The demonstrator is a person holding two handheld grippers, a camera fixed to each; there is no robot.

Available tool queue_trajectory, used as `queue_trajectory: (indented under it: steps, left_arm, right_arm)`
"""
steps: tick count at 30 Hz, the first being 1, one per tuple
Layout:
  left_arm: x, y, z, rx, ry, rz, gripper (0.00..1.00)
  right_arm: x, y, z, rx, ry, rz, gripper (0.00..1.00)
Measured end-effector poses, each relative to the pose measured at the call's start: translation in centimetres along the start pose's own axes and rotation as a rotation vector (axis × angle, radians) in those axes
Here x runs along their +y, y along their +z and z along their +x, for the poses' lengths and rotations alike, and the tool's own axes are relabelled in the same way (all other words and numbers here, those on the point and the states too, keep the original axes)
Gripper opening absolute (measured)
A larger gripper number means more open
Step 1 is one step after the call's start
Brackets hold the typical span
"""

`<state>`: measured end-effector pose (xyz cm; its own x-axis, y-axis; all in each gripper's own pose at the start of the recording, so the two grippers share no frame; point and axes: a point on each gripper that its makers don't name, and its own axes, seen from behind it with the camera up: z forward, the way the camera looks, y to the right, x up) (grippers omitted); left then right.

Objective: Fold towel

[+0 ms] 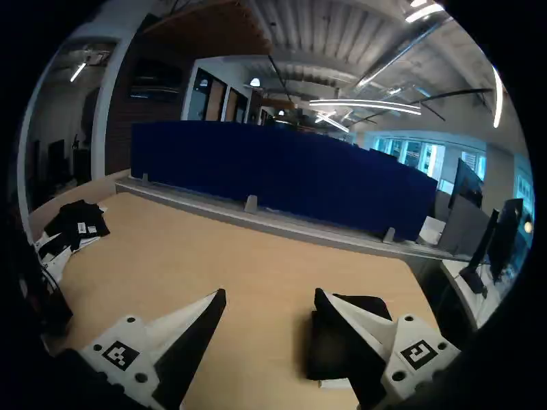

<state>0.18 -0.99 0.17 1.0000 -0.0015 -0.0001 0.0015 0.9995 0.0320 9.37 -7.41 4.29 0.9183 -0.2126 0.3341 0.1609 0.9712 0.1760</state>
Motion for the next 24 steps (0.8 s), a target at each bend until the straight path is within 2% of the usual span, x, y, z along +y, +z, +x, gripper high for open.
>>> queue_trajectory:
  steps: [6,15,19,24]
  left_arm:
    - [0.0,-0.1,-0.1,0.000,0.001,0.000,0.95]
    - [0.0,-0.1,-0.2,0.000,0.001,0.000,0.95]
    - [0.0,-0.1,-0.1,0.000,0.001,0.000,0.95]
    - [0.0,-0.1,-0.2,0.000,0.001,0.000,0.95]
  right_arm:
    - [1.3,-0.8,1.3,0.051,0.026,-0.002,1.00]
    - [4.8,-2.6,2.2,0.130,0.093,-0.020,1.00]
    - [6.1,-3.0,1.7,0.161,0.142,-0.029,1.00]
    - [7.4,-3.3,-0.3,0.187,0.199,-0.039,1.00]
